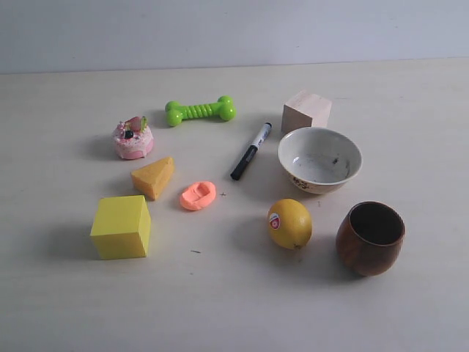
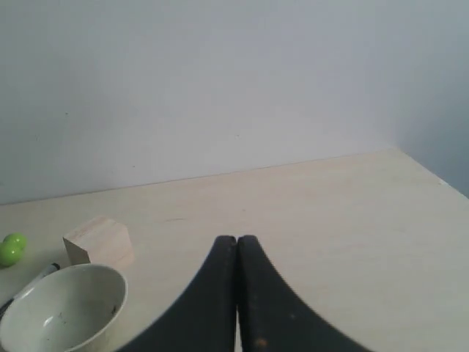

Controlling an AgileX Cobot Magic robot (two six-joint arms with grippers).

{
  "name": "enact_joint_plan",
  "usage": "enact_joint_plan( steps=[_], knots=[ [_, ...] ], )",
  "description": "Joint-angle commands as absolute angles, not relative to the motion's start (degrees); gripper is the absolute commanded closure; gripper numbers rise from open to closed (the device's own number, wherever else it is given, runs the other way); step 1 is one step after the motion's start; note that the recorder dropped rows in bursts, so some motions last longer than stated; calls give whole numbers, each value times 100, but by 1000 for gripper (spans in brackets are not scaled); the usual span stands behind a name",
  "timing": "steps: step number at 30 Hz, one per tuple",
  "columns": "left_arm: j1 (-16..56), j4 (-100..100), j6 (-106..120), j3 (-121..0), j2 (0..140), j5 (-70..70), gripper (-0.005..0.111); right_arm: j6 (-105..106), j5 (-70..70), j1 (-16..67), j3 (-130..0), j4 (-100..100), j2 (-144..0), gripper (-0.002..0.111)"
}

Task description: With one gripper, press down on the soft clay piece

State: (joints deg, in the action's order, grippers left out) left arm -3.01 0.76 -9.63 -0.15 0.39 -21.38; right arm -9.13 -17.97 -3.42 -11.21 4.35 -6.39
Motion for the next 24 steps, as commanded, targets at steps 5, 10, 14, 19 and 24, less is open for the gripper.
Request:
enact_joint_plan(
  steps=[5,10,14,19,24],
  knots=[
    [-273,41,-946,0,0,-2131,107,-906,-1541,-330,-779,446,-609,108],
    [-273,41,-946,0,0,-2131,107,-620,-1099,-330,-264,0,-522,108],
    [-273,41,-946,0,0,-2131,107,86,-1021,-330,0,-547,-177,108],
    [-273,41,-946,0,0,-2131,107,414,-1279,-330,0,-521,0,108],
    [-273,41,-946,0,0,-2131,107,512,-1590,-330,0,-496,0,108]
  ],
)
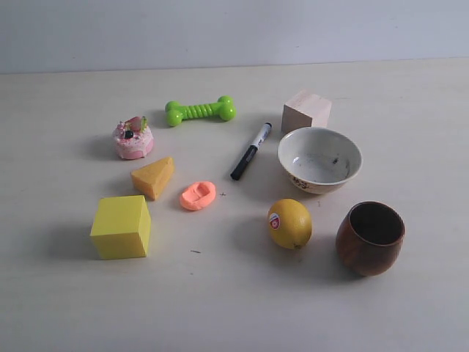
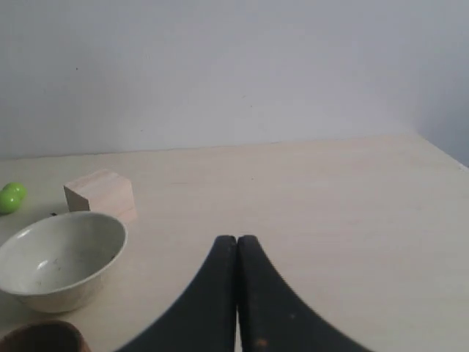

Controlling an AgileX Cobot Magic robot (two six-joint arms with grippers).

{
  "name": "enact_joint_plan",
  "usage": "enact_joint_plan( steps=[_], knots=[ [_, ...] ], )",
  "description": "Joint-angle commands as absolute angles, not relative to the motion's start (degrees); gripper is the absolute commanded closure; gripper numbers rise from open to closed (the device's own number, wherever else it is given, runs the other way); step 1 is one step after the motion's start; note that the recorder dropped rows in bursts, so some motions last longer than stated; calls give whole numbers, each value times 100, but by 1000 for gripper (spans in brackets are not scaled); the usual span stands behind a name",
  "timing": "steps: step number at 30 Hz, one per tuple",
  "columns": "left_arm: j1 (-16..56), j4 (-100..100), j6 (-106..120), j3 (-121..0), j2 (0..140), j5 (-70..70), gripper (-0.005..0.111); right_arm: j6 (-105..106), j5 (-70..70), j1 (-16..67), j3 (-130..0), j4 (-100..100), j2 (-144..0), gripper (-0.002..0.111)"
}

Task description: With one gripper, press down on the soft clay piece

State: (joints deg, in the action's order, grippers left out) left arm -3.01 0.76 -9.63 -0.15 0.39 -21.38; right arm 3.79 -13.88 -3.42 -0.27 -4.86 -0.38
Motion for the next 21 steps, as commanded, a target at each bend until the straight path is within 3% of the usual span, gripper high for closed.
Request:
enact_joint_plan(
  steps=[1,21],
  knots=[
    [-273,41,-946,0,0,-2131,107,512,-1590,-330,0,-496,0,108],
    [-273,41,-946,0,0,-2131,107,477,-1878,-330,0,-564,0,108]
  ],
)
